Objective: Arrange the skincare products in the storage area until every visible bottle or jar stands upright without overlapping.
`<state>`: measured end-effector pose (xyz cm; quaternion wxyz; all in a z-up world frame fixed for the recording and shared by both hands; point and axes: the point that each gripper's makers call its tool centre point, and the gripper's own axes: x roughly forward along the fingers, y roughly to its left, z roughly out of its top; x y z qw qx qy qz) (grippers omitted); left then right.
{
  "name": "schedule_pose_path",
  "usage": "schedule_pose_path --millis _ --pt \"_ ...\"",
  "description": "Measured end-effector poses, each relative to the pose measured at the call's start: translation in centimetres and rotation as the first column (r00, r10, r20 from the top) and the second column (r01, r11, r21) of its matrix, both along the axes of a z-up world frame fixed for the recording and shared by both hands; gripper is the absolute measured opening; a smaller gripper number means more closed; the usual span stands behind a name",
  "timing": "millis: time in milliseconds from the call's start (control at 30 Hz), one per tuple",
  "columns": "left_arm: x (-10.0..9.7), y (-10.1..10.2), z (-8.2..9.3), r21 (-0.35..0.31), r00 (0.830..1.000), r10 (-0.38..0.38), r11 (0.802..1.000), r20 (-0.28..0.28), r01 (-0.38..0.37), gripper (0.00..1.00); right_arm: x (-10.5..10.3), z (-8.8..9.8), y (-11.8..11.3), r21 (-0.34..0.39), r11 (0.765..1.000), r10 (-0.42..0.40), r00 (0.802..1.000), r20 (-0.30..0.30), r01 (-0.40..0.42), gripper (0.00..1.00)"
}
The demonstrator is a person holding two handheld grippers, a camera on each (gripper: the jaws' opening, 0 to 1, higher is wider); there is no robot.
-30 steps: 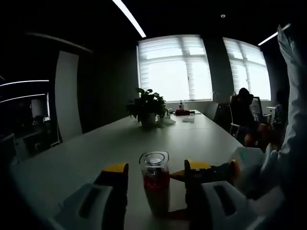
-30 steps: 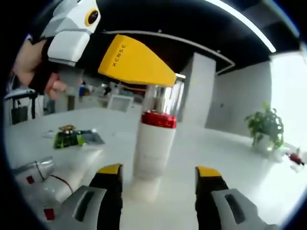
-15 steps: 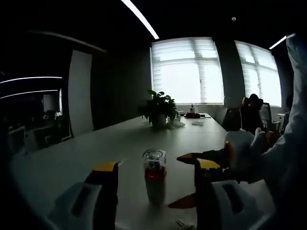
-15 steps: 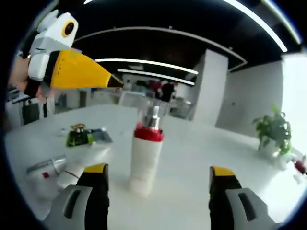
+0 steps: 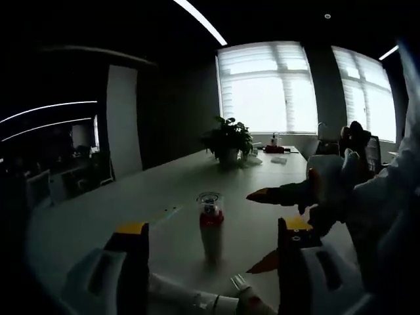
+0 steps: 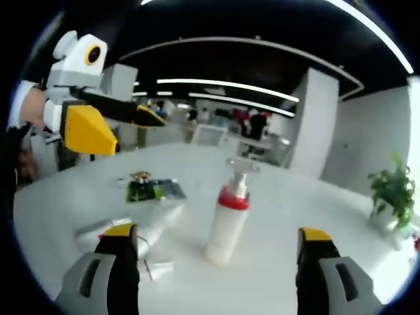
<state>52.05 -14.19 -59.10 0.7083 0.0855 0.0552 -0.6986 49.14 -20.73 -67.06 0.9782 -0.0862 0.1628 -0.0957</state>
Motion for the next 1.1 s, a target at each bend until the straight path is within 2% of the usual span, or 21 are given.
schedule_pose_path --millis 167,233,300,400,500,667,733,800,833,933,967,1033,1067,1100 --pt "0.1 1.8 -0.9 0.041 0.998 0.03 0.999 -0.06 -0.027 0.85 -0.4 0.3 1.9 0.029 0.996 0.085 0.996 -0.027 -0.084 0.99" --pt "0.2 2.6 -1.1 0.058 0.995 0.048 0.997 -0.084 -0.043 0.91 -0.6 0.4 2.3 0.031 0.994 0.102 0.994 -0.035 -0.101 0.99" --pt "0.3 3.5 -1.1 0.072 0.994 0.062 0.996 -0.091 -0.056 0.95 -1.0 0.7 2.7 0.033 0.992 0.126 0.991 -0.054 -0.125 1.0" --pt "1.2 5.0 -0.8 0.075 0.993 0.085 0.994 -0.084 -0.079 0.99 -1.5 1.9 3.5 0.033 0.986 0.163 0.985 -0.05 -0.161 1.0" --pt "1.3 6.5 -0.6 0.084 0.989 0.107 0.992 -0.102 -0.099 0.99 -2.2 2.8 4.3 0.011 0.98 0.2 0.977 -0.072 -0.2 1.0" --pt "1.8 8.9 -0.2 0.096 0.986 0.14 0.987 -0.088 -0.131 0.99 -4.3 2.9 6.0 0.015 0.964 0.264 0.953 -0.148 -0.265 1.0" --pt "1.6 10.0 0.2 0.086 0.982 0.154 0.986 -0.109 -0.145 0.99 -4.9 3.3 6.3 0.013 0.962 0.273 0.95 -0.15 -0.274 1.0" --pt "1.5 11.2 0.0 0.097 0.974 0.155 0.985 -0.164 -0.141 0.99 -5.8 3.9 6.9 0.025 0.958 0.286 0.947 -0.144 -0.285 1.0" --pt "1.7 11.8 0.0 0.105 0.971 0.167 0.983 -0.17 -0.15 0.99 -6.1 4.2 7.0 0.028 0.959 0.285 0.948 -0.141 -0.284 1.0" --pt "1.0 13.6 0.0 0.116 0.972 0.188 0.978 -0.142 -0.172 0.99 -7.3 5.1 7.5 0.033 0.958 0.288 0.949 -0.131 -0.286 1.0" --pt "0.7 14.5 -0.3 0.144 0.966 0.222 0.969 -0.137 -0.202 0.99 -7.7 5.6 7.9 0.032 0.955 0.295 0.947 -0.125 -0.294 1.0" --pt "0.4 15.9 -0.7 0.162 0.956 0.246 0.962 -0.159 -0.22 0.99 -8.3 6.4 8.5 0.047 0.953 0.301 0.948 -0.104 -0.298 1.0" --pt "-0.3 16.6 -0.7 0.164 0.944 0.27 0.956 -0.188 -0.241 0.99 -8.6 6.7 8.8 0.049 0.952 0.307 0.947 -0.098 -0.303 1.0" --pt "-0.9 17.2 -0.3 0.146 0.942 0.268 0.959 -0.2 -0.242 0.99 -9.0 6.9 9.1 0.05 0.952 0.307 0.947 -0.101 -0.303 1.0"
